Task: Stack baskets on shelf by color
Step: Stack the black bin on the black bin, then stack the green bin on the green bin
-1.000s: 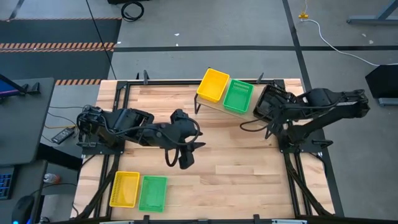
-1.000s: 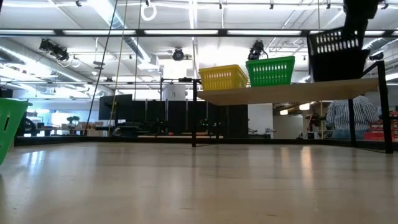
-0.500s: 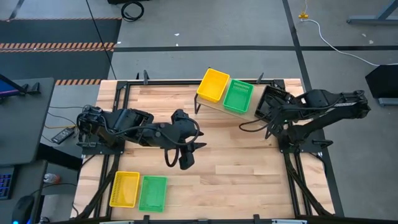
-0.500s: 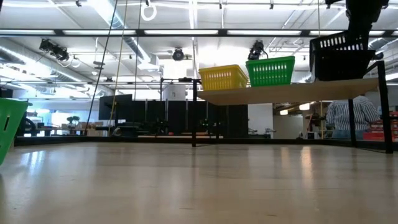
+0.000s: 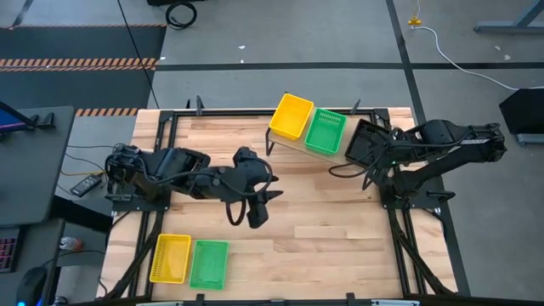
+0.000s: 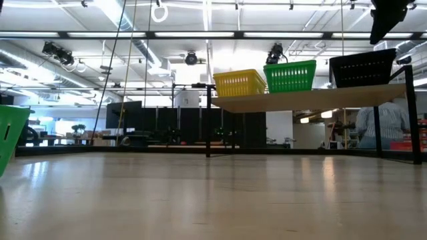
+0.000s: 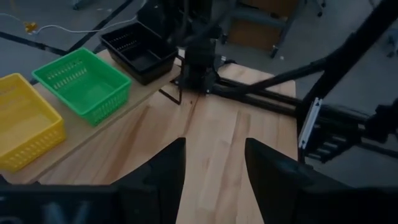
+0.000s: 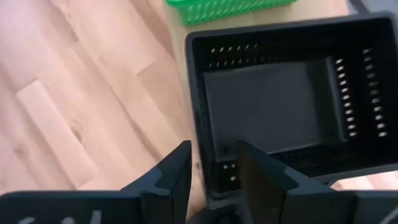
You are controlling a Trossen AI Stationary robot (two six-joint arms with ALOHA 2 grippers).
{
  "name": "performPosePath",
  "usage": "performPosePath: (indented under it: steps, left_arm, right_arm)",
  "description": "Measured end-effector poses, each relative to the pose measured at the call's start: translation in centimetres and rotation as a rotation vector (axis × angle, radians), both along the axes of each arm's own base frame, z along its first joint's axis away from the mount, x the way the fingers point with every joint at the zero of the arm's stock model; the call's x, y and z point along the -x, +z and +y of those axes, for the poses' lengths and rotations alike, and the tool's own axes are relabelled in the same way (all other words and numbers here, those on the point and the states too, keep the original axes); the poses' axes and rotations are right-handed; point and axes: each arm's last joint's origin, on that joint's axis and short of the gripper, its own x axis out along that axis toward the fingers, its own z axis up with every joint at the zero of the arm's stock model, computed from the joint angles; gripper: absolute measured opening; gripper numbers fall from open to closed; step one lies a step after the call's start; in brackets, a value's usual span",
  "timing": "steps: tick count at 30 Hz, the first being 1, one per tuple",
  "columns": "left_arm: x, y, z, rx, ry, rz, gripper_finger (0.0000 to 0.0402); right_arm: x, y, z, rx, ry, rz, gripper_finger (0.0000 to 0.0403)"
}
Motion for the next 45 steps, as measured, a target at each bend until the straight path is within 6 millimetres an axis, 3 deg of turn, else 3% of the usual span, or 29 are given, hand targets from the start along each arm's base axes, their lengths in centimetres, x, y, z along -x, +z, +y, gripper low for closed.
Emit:
performPosePath:
  steps: [7,10,18,22,30,35,41,45]
  left_arm:
    - [-1.1,1.2,0.1,0.002,0.053,-0.165,0.0172]
    - [-2.2,0.9,-0.3,-0.025,0.051,-0.192,0.0172]
    - [-3.6,-0.2,-2.0,0.055,-0.049,-0.191,0.0172]
    - [-2.5,-1.5,-3.4,0.148,-0.131,-0.041,0.0172]
    - [1.5,-4.8,-6.8,0.200,-0.196,0.381,0.0172]
    - [3.4,-5.1,-8.6,0.214,-0.195,0.454,0.0172]
    - [4.4,-5.1,-10.0,0.286,-0.167,0.458,0.0172]
    - [4.7,-4.9,-11.0,0.347,-0.181,0.429,0.0172]
  right_arm:
    - [-0.1,0.0,0.3,-0.091,0.008,-0.002,0.0132]
    - [-0.1,0.0,0.4,-0.107,-0.015,-0.025,0.0132]
    - [-1.2,1.3,1.5,-0.140,0.081,-0.271,0.0130]
    - [-1.8,1.8,2.5,-0.176,0.210,-0.337,0.0130]
    - [-2.4,2.9,4.9,-0.231,0.374,-0.495,0.0130]
    - [-2.8,3.9,6.4,-0.253,0.501,-0.607,0.0130]
    - [-3.3,3.6,7.6,-0.268,0.696,-0.572,0.0130]
    - [-4.0,3.3,8.1,-0.300,0.681,-0.557,0.0130]
